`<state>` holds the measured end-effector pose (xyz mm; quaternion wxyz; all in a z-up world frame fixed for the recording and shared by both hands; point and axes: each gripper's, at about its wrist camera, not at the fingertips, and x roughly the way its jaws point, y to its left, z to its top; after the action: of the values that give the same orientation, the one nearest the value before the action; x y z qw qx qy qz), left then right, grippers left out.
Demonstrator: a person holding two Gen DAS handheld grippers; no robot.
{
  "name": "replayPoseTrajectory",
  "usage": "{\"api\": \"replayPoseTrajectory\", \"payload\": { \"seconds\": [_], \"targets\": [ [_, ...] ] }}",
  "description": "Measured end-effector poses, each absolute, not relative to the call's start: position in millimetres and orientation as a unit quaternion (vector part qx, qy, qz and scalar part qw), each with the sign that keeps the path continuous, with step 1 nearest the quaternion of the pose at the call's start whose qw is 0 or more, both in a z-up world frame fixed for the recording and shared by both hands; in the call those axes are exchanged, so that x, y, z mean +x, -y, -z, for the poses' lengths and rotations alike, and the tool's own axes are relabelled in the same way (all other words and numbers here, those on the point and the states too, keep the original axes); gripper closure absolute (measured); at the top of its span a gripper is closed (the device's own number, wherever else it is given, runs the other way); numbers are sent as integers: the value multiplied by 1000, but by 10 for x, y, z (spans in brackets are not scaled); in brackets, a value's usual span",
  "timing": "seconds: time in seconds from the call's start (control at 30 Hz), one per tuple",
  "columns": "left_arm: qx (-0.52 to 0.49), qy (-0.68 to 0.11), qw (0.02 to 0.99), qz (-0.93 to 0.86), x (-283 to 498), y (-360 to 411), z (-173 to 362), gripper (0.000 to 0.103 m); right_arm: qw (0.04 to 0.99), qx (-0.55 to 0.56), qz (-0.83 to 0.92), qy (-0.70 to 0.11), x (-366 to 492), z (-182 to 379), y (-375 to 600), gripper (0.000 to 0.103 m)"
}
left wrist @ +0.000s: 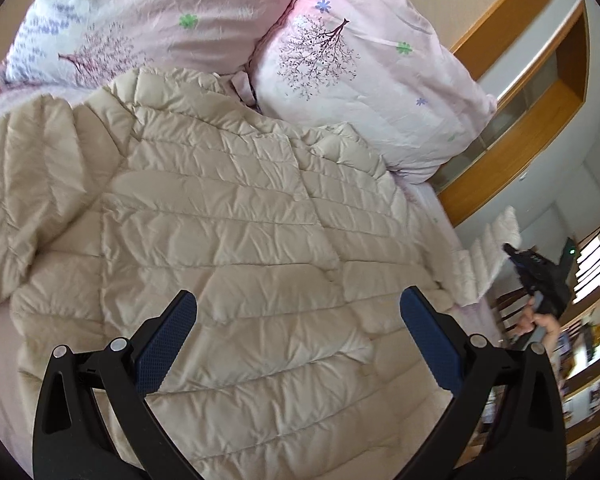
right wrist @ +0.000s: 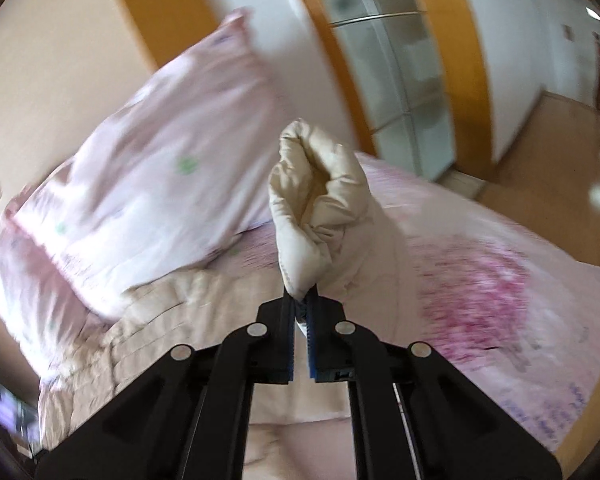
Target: Fold large clothes
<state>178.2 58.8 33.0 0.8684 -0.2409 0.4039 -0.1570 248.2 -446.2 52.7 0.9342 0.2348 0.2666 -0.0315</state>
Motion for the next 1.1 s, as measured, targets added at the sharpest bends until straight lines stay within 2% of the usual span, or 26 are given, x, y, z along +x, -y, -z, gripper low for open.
{"api": "replayPoseTrajectory", "payload": {
  "seconds": [0.43, 0.63, 0.7, 0.8, 0.83, 0.9, 0.93, 1.0, 1.1],
  "targets": [
    [-341, -414, 816, 215, 2114, -499, -231, 1, 910, 130, -208, -334, 2614, -443, 2525, 97],
    [-388, -440, 778, 225, 2327, -394, -37, 12, 882, 90, -264, -380, 2560, -162, 1902, 97],
    [-401, -447, 767, 228, 2384, -361, 30, 12, 875, 75, -274, -393, 2544, -83, 1801, 97],
    [-416, -457, 750, 234, 2464, -287, 120, 12, 860, 44, -290, -418, 2513, 34, 1604, 87],
    [-418, -460, 747, 234, 2481, -265, 138, 12, 859, 41, -290, -420, 2494, 46, 1607, 71],
    [-419, -463, 746, 232, 2509, -235, 163, 12, 857, 44, -298, -418, 2418, 8, 1620, 44],
    [-420, -466, 744, 230, 2521, -222, 183, 12, 859, 48, -300, -411, 2378, -32, 1657, 41],
    [-423, -469, 741, 228, 2536, -201, 210, 14, 857, 59, -305, -412, 2300, -109, 1763, 41],
    [-426, -473, 738, 222, 2582, -164, 236, 22, 834, 128, -310, -438, 2283, -111, 2039, 40]
  ]
}}
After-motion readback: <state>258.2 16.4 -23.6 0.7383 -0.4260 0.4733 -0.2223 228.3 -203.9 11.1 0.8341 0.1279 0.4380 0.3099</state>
